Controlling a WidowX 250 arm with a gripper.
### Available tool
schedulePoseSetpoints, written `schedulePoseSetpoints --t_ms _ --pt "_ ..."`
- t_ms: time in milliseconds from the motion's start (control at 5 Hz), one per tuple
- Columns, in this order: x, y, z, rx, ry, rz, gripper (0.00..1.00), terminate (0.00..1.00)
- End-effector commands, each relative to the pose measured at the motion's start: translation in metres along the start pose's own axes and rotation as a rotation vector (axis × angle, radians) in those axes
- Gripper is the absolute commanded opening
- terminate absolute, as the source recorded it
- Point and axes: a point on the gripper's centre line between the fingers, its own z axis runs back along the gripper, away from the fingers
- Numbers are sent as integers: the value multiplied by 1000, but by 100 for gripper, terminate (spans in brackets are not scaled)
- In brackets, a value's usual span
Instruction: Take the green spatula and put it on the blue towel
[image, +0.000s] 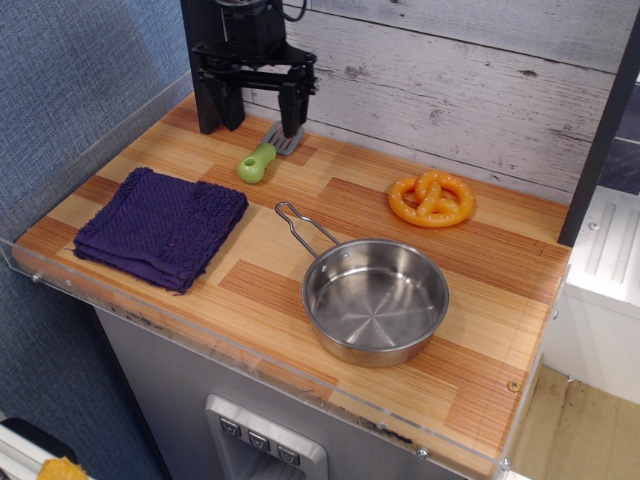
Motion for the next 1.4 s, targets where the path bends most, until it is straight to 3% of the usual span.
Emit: schedulePoseSetpoints --t_ms 0,400,600,1000,1200 --pt "4 1 -15 36 -4 -6 100 0" --pt "-2 18 -23 68 19 12 100 0" --pt "-7 20 -25 69 19 21 0 0" --pt "-10 17 -21 53 15 35 0 0" --pt "-15 17 -1 25 -5 53 0 0"
